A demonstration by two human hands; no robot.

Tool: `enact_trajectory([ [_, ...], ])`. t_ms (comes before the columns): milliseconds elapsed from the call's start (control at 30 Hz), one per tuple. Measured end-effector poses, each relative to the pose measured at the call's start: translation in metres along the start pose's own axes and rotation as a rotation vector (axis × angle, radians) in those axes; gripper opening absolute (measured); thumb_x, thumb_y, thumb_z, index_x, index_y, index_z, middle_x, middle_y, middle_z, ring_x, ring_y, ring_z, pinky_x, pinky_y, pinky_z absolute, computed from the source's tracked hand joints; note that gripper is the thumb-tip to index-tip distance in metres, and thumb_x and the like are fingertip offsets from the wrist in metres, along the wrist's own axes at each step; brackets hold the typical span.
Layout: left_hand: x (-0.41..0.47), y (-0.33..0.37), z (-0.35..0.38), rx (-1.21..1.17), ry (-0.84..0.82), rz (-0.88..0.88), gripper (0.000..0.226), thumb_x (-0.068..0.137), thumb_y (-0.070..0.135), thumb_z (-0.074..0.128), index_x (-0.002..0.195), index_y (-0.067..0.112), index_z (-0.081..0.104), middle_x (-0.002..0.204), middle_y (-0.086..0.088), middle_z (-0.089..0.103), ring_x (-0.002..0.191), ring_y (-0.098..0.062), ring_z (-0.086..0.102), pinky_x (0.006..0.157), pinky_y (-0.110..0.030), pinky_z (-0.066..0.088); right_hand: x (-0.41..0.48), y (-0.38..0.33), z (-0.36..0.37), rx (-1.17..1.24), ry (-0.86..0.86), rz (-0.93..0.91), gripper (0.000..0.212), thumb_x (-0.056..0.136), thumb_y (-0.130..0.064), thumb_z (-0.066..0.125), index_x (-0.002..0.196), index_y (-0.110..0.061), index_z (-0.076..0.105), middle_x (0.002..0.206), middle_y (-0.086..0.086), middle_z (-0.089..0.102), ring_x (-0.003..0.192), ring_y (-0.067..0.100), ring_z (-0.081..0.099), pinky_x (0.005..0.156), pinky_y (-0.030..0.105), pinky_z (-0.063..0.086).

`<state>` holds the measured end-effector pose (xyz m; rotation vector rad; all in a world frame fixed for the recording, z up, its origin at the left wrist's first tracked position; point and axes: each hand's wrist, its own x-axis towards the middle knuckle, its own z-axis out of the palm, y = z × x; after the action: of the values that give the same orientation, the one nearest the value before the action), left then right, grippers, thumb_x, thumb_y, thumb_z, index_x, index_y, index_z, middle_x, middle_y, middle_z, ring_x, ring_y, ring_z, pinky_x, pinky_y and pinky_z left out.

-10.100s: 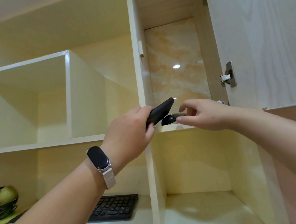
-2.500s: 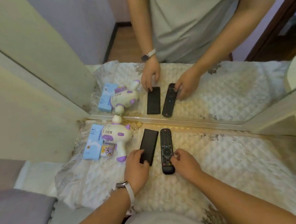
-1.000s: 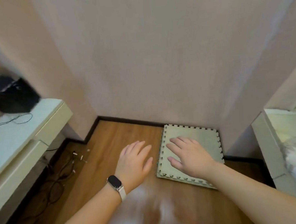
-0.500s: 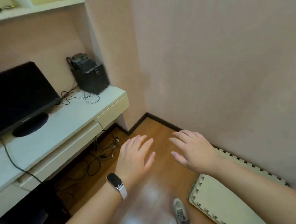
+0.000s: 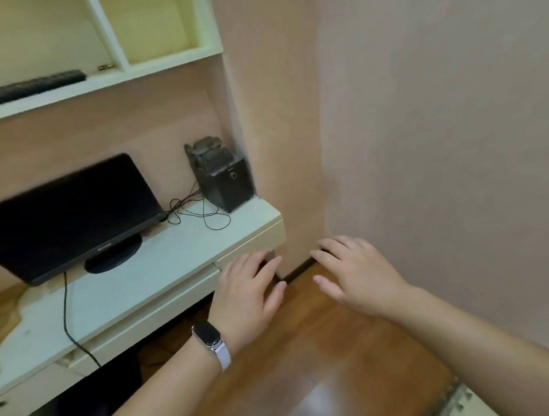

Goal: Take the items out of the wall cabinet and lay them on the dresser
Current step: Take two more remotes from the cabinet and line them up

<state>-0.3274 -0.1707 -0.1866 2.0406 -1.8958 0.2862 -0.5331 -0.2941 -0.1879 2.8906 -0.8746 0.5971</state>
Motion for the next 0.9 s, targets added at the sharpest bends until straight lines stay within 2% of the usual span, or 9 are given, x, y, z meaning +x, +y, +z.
enact_trajectory([
  [233,0.043,-0.028,-0.01,0.076,0.01,-0.072,0.046,0.093,0.048,0.042,0.13,0.025,0.058,0.136,-0.003,0.058,0.127,-0.026,0.05,0.106,-0.046,0.04,0.071,0.018,0.009,0.032,0.015,-0.087,0.046,0.088,-0.048,0.047,0.116,-0.016,0.066,0.121,0.005,0.065,0.114,0.027,0.057,0.093,0.04,0.047],
  [400,0.07,-0.066,-0.012,0.119,0.048,-0.073,0.045,0.093,0.048,0.046,0.128,0.025,0.061,0.134,-0.001,0.059,0.127,-0.024,0.051,0.106,-0.043,0.039,0.121,0.018,0.015,0.029,0.006,-0.129,0.047,0.088,-0.047,0.049,0.122,-0.018,0.064,0.125,0.004,0.064,0.116,0.026,0.057,0.095,0.041,0.046],
  [700,0.159,-0.169,-0.014,0.07,0.113,-0.084,0.048,0.094,0.052,0.039,0.132,0.029,0.057,0.135,0.005,0.058,0.129,-0.018,0.049,0.106,-0.038,0.033,0.24,0.011,0.022,-0.078,0.066,-0.123,0.047,0.092,-0.05,0.045,0.126,-0.022,0.062,0.124,0.0,0.065,0.116,0.023,0.058,0.095,0.039,0.048],
  [800,0.192,-0.211,-0.019,0.05,0.158,-0.044,0.046,0.094,0.05,0.042,0.133,0.029,0.056,0.137,0.006,0.057,0.131,-0.017,0.047,0.108,-0.037,0.031,0.291,0.003,0.023,-0.116,0.09,-0.133,0.047,0.092,-0.05,0.044,0.126,-0.022,0.061,0.124,-0.001,0.064,0.115,0.022,0.058,0.094,0.038,0.048],
  [900,0.222,-0.252,-0.026,0.023,0.216,-0.002,0.045,0.093,0.048,0.047,0.131,0.027,0.058,0.135,0.004,0.058,0.13,-0.019,0.048,0.108,-0.04,0.035,0.341,-0.006,0.024,-0.128,0.146,-0.113,0.048,0.091,-0.048,0.046,0.125,-0.019,0.062,0.122,0.001,0.065,0.111,0.025,0.059,0.09,0.039,0.049],
])
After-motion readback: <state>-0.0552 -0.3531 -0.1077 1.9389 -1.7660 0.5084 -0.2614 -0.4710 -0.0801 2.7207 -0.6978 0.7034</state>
